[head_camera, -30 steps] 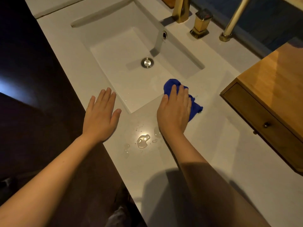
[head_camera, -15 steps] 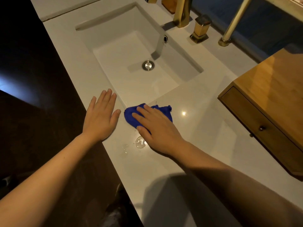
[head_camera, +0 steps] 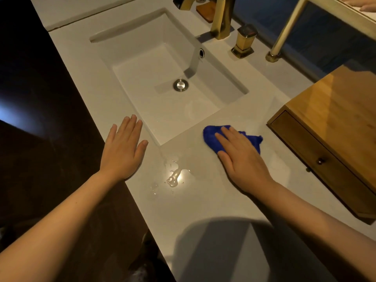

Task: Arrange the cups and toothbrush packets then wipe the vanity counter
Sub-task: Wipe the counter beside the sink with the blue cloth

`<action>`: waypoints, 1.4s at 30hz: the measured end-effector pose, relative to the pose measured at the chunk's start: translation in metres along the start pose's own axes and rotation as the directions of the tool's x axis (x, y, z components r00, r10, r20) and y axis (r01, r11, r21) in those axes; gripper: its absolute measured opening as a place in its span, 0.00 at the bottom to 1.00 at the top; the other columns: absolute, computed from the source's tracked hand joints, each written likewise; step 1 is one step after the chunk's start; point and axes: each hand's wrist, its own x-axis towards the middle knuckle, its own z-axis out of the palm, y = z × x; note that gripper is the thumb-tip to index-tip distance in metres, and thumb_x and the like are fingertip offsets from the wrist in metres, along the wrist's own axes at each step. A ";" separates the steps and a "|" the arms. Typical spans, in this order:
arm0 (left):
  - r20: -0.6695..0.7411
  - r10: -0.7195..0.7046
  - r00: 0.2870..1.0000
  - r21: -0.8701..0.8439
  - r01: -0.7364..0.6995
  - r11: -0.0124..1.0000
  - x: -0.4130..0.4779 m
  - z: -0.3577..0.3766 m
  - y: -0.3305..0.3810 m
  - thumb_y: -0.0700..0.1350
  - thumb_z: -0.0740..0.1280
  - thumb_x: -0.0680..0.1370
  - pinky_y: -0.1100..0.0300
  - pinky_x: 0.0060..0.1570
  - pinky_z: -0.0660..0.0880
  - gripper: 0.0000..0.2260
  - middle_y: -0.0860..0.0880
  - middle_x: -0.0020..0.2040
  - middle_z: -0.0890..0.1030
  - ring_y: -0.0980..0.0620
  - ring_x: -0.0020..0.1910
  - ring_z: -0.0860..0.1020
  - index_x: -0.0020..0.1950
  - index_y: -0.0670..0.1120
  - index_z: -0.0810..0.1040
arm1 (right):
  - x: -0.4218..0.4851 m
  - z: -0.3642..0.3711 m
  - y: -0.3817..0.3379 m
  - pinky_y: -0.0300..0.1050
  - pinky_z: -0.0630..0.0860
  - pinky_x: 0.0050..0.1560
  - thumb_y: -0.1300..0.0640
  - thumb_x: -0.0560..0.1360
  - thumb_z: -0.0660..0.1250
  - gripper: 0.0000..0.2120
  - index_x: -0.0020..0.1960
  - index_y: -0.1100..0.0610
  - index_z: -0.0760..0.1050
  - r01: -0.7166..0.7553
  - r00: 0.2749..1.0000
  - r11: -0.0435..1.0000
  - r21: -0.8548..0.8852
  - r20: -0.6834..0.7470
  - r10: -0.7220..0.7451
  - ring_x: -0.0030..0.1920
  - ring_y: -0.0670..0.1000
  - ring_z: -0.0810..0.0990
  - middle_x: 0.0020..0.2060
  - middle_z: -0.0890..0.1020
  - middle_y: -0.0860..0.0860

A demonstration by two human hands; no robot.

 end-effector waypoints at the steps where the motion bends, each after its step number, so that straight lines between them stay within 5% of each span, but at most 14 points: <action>1: 0.000 0.000 1.000 0.001 0.000 1.000 0.000 0.000 0.000 0.59 0.39 0.77 0.49 0.75 0.44 0.31 0.46 0.78 0.51 0.49 0.77 0.47 0.76 0.44 0.50 | 0.002 -0.002 0.004 0.47 0.53 0.73 0.51 0.80 0.52 0.22 0.73 0.56 0.63 -0.065 0.998 0.998 -0.008 -0.022 0.065 0.75 0.52 0.59 0.74 0.65 0.53; 12: -0.011 -0.005 1.000 0.017 0.005 1.000 0.002 0.002 -0.001 0.59 0.40 0.78 0.48 0.75 0.45 0.30 0.46 0.78 0.52 0.49 0.77 0.48 0.76 0.44 0.52 | 0.074 -0.003 0.016 0.57 0.69 0.67 0.53 0.80 0.50 0.22 0.69 0.62 0.64 -0.414 0.901 0.893 -0.180 -0.221 0.373 0.66 0.59 0.69 0.66 0.72 0.60; 25: -0.019 0.008 1.000 0.015 -0.008 1.000 0.001 0.001 -0.001 0.59 0.39 0.77 0.49 0.75 0.45 0.31 0.46 0.78 0.52 0.48 0.77 0.48 0.76 0.45 0.51 | 0.024 0.027 -0.062 0.51 0.60 0.72 0.55 0.80 0.52 0.20 0.71 0.58 0.65 -0.063 0.998 0.997 -0.046 0.015 0.064 0.72 0.55 0.63 0.71 0.68 0.55; 42: -0.020 0.038 0.999 0.003 -0.038 0.999 0.002 0.004 -0.005 0.55 0.44 0.79 0.46 0.74 0.47 0.28 0.43 0.78 0.54 0.46 0.77 0.51 0.76 0.43 0.53 | -0.010 0.065 -0.121 0.53 0.58 0.72 0.51 0.78 0.43 0.26 0.72 0.57 0.61 -0.153 0.988 0.985 -0.081 -0.018 0.152 0.73 0.56 0.64 0.72 0.68 0.55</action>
